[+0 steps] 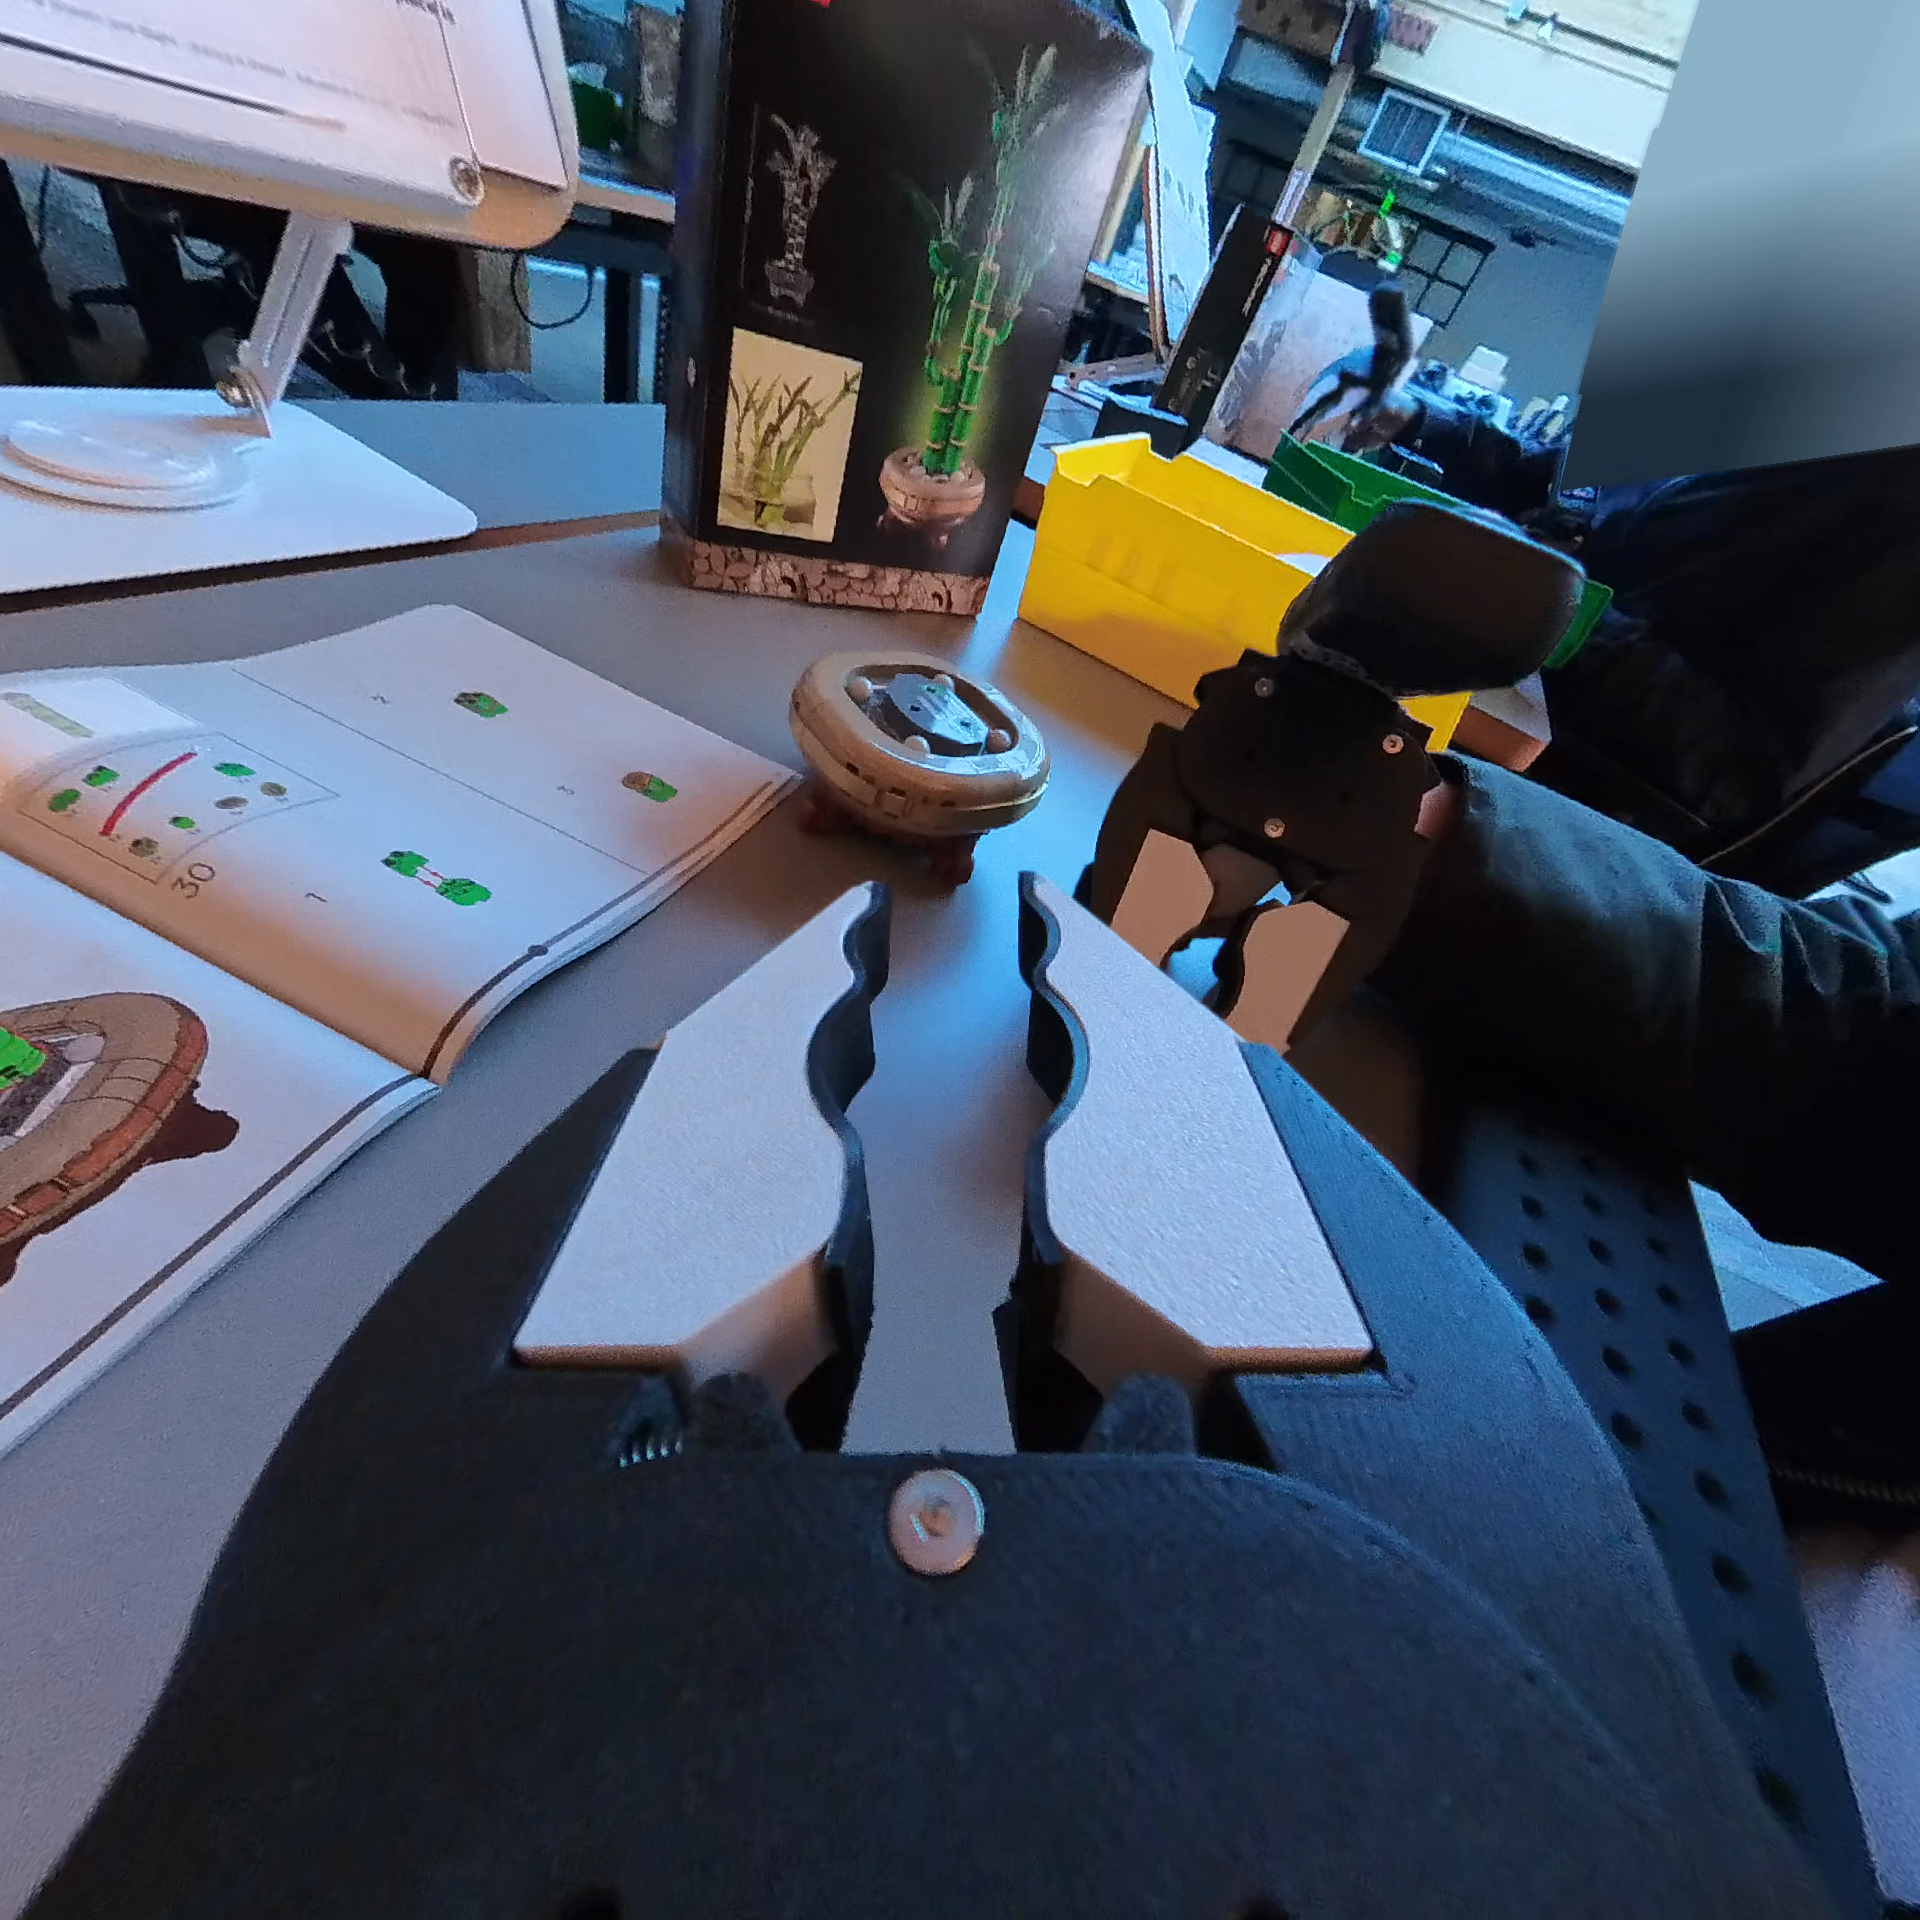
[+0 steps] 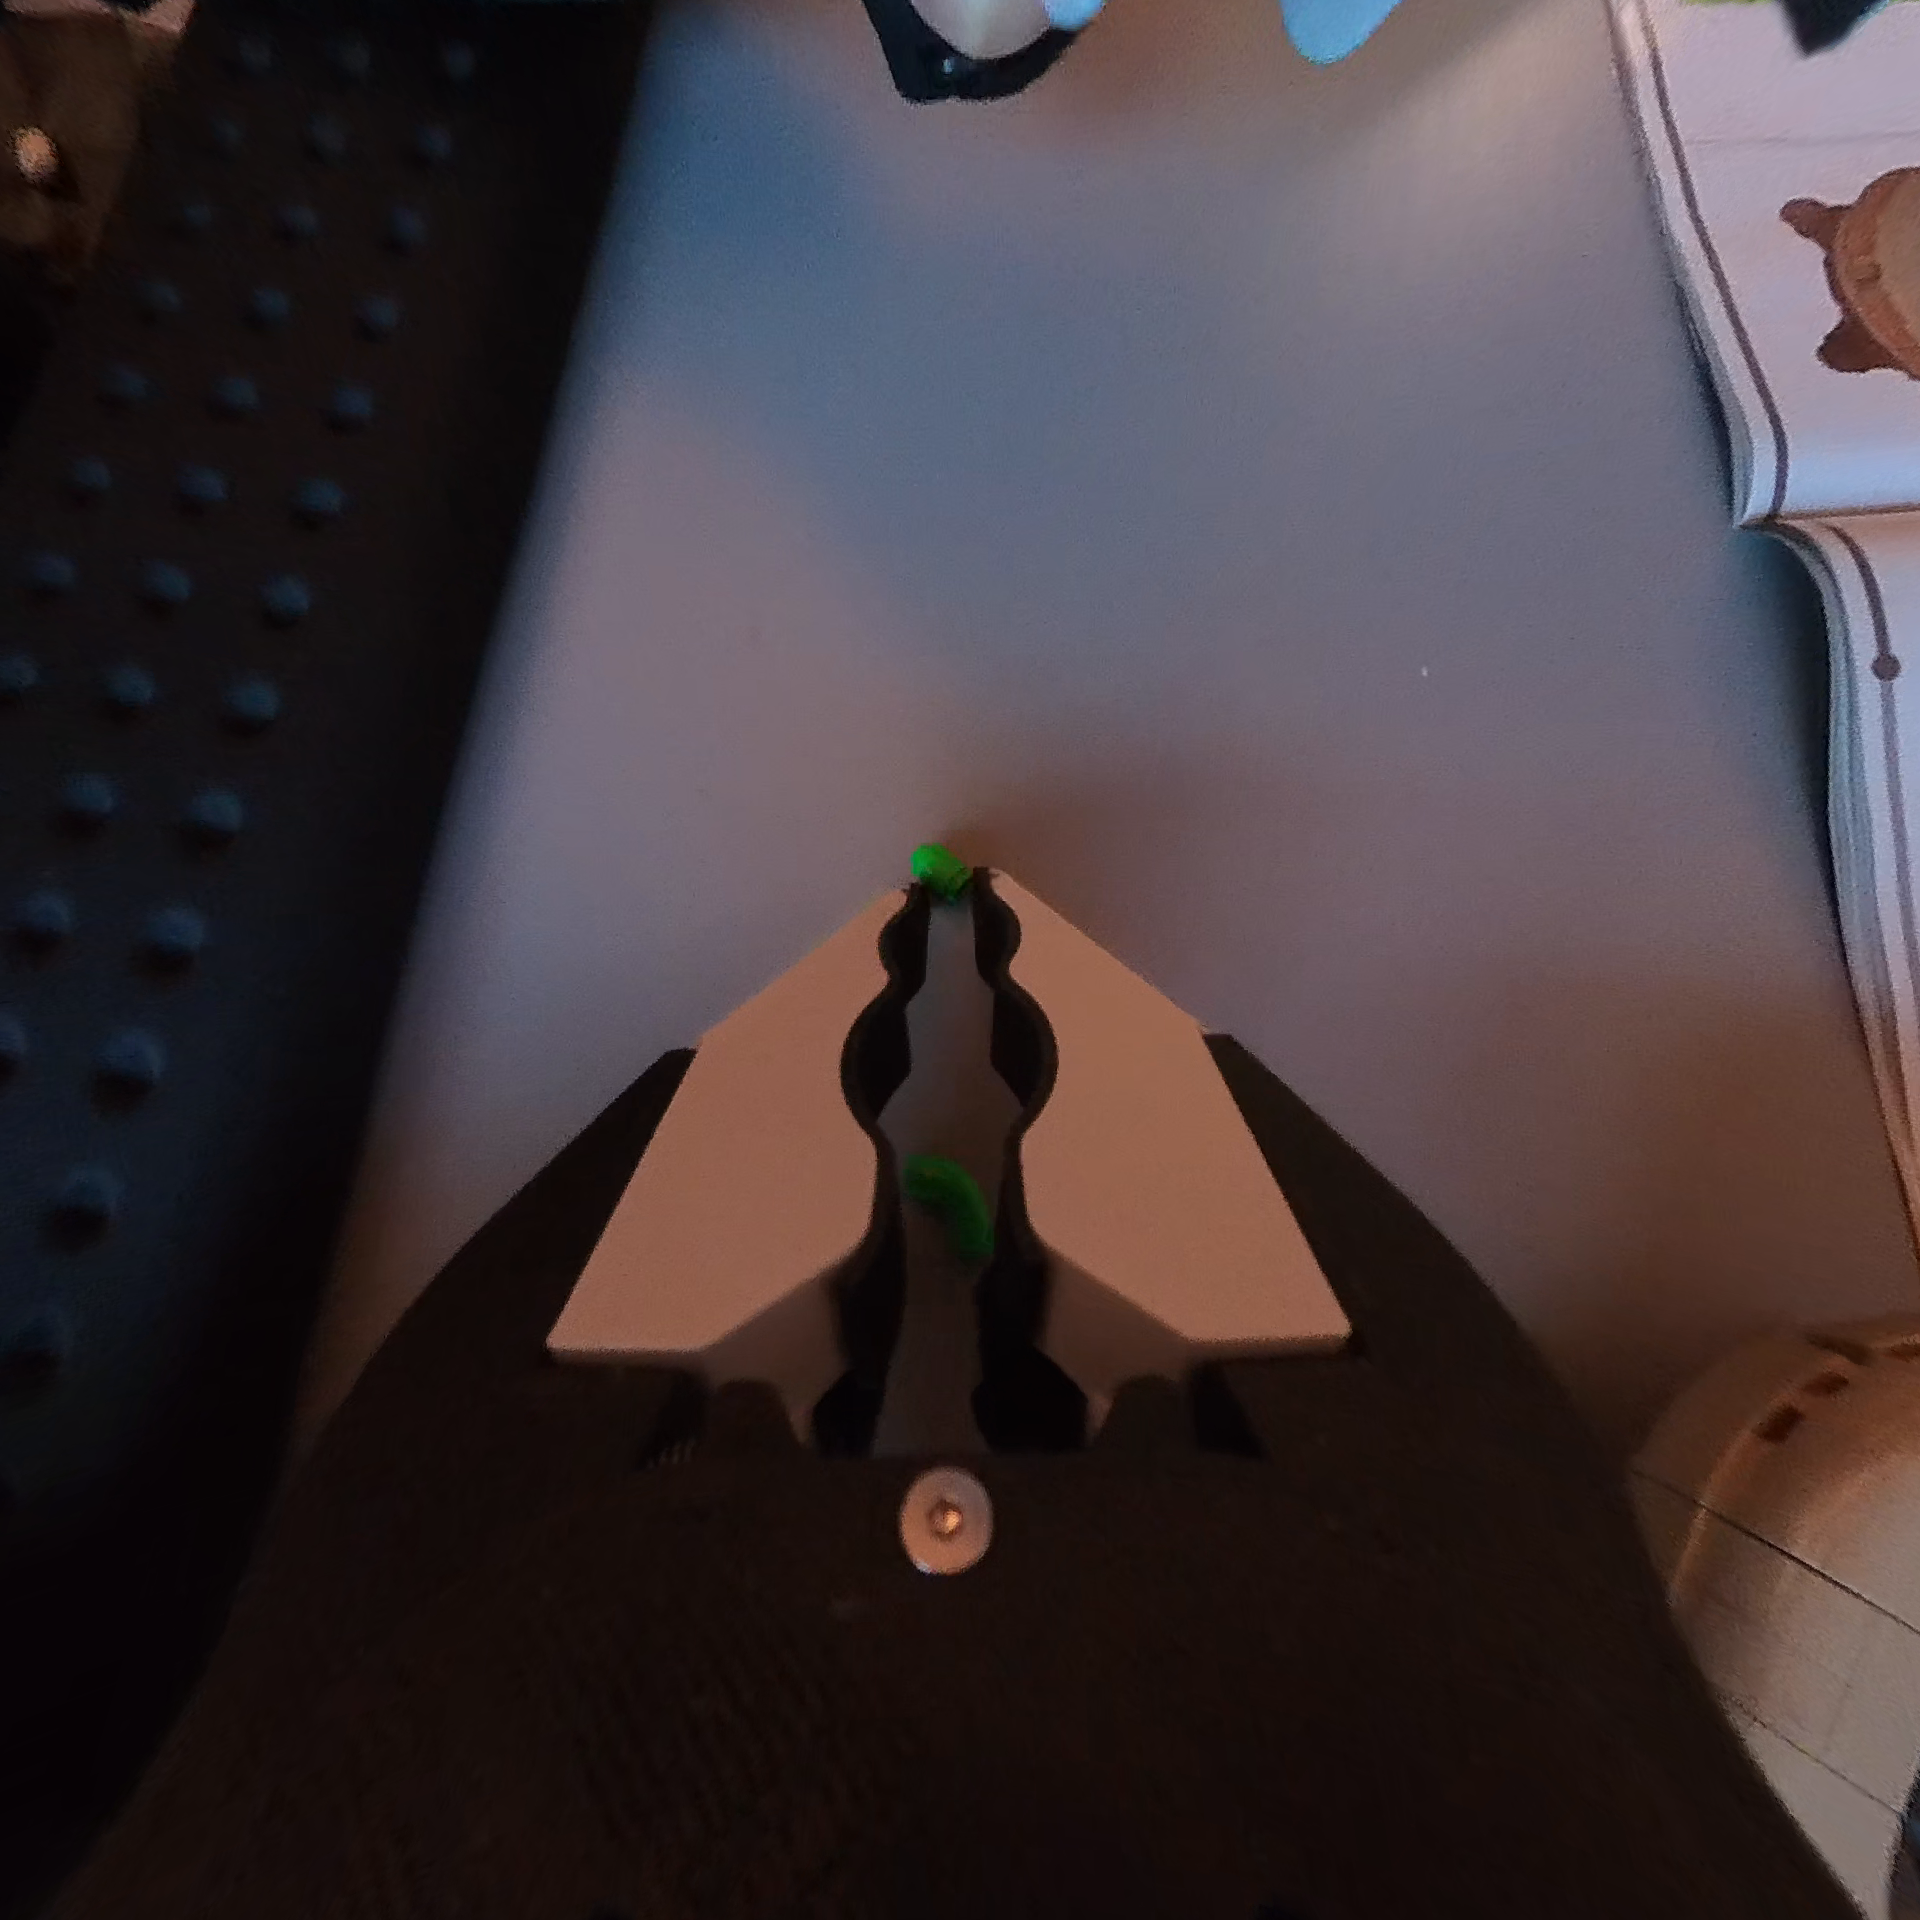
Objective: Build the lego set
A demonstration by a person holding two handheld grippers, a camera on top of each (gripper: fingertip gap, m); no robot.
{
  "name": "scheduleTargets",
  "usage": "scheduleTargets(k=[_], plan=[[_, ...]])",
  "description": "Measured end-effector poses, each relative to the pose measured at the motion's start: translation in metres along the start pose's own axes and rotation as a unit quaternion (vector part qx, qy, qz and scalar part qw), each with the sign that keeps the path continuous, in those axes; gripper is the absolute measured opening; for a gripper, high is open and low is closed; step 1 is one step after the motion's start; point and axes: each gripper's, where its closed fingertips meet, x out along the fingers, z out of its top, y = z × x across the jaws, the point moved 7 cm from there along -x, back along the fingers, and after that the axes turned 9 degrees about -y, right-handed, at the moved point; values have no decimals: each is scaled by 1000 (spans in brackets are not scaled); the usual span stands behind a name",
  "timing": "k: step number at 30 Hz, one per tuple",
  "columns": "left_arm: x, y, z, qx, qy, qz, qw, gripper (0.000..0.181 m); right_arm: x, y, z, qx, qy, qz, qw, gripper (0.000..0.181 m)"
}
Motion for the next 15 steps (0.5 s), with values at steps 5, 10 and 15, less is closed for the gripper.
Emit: scheduleTargets(k=[5,10,15], plan=[[0,0,-8,-26,40,-48,998,19,-1,1,9,-33,-17,-14,999,6],[0,1,-13,-207,54,-147,966,11,-17,2,35,-95,-111,-59,987,5],[-6,-2,3,-246,1,-201,948,14,-71,4,79,86,-433,122,889,5]])
